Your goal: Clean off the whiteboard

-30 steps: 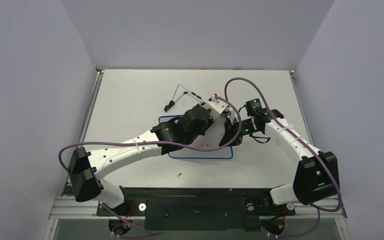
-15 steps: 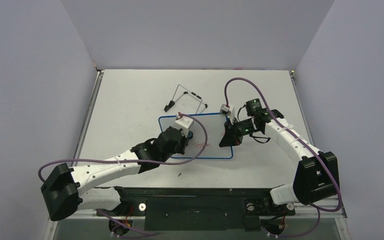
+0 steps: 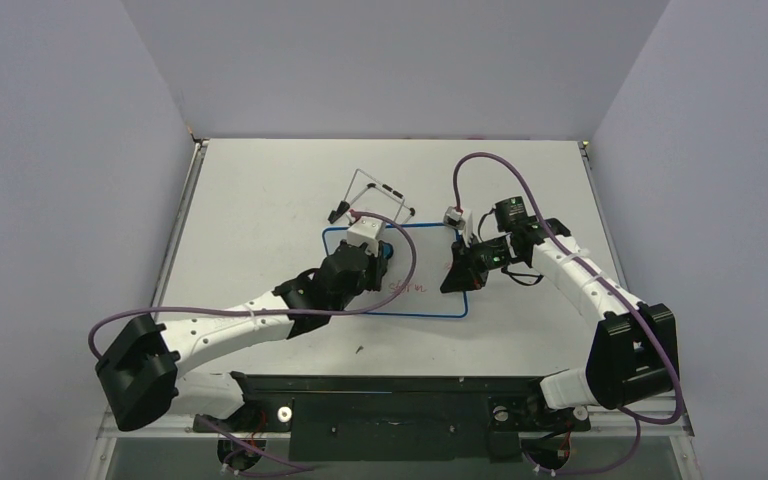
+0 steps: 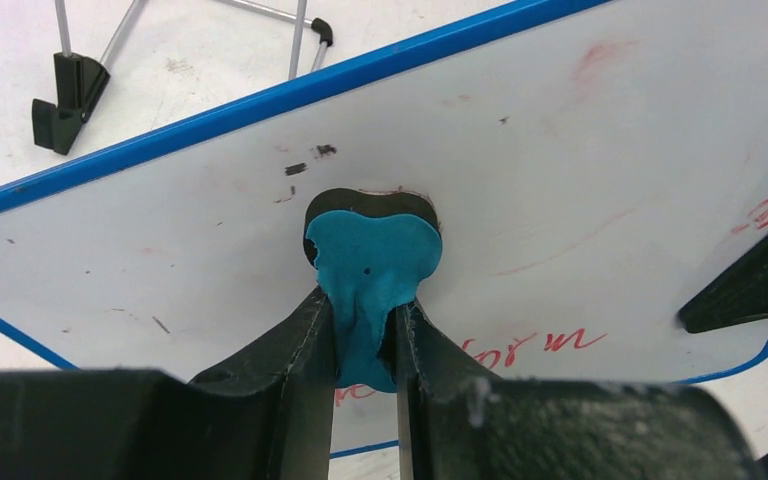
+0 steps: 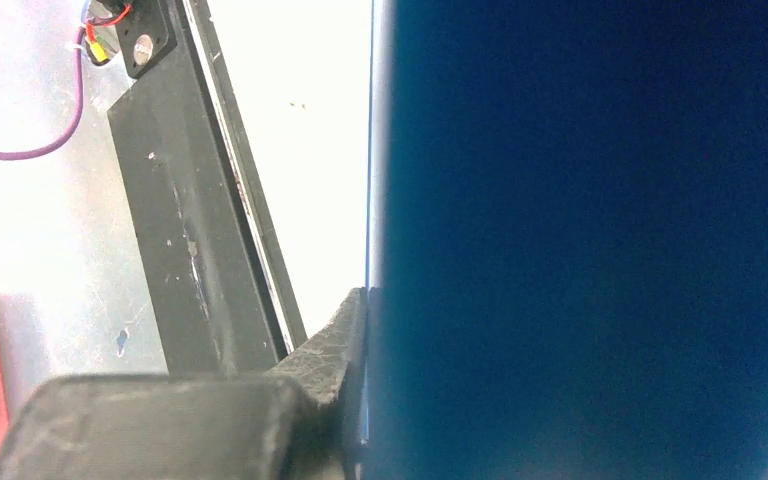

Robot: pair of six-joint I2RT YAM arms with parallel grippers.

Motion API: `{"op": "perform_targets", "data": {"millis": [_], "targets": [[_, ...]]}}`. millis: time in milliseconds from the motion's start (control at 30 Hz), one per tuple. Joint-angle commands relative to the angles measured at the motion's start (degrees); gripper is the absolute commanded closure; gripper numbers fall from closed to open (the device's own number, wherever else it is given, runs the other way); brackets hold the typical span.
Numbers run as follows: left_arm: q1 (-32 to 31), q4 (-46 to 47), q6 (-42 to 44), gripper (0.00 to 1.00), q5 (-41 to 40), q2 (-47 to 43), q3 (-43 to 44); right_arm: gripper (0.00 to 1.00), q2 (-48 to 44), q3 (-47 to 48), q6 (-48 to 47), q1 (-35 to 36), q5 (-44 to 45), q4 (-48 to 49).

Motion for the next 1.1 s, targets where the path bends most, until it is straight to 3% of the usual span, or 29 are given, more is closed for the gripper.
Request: {"op": "perform_targets", "data": {"millis": [0, 200, 433, 700, 1067], "targets": [[-2.38, 7.62, -0.22, 1.00, -1.59, 2.15, 5.37, 1.00, -1.51, 0.08, -2.69, 0.55, 2.72, -1.30], [-4.69, 7.07, 1.95, 1.00, -3.81, 6.95, 13.99, 1.00, -1.32, 0.01, -2.78, 0.74, 2.71, -1.30], [-7.69, -0.35, 2.23, 1.00, -7.97, 13.47, 24.44, 1.00, -1.64, 0.01, -2.75, 0.65, 2.50, -1.30], [-4.73, -3.53, 0.78, 1.00, -17.68, 9.49, 19.38, 1.00, -1.90, 0.02, -2.78, 0.61, 2.27, -1.39], [1.89, -3.30, -0.78, 1.00, -15.44, 6.08, 15.10, 1.00, -2.27, -0.03, -2.78, 0.67, 2.39, -1.38]]}}
